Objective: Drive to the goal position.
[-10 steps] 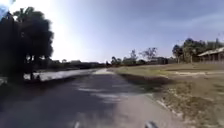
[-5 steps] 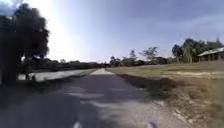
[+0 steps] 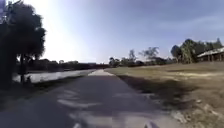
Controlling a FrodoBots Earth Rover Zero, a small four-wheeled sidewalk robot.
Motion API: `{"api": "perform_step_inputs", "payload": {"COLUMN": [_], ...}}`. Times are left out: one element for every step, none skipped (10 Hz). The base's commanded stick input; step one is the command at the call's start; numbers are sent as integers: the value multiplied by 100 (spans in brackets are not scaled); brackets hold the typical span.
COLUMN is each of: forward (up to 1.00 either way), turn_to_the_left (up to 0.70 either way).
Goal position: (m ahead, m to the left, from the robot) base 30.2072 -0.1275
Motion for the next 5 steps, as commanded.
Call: {"api": "perform_step_inputs", "payload": {"forward": [100, 100, 100, 100, 100], "turn_to_the_left": [3, 19, 35, 40, 40]}}
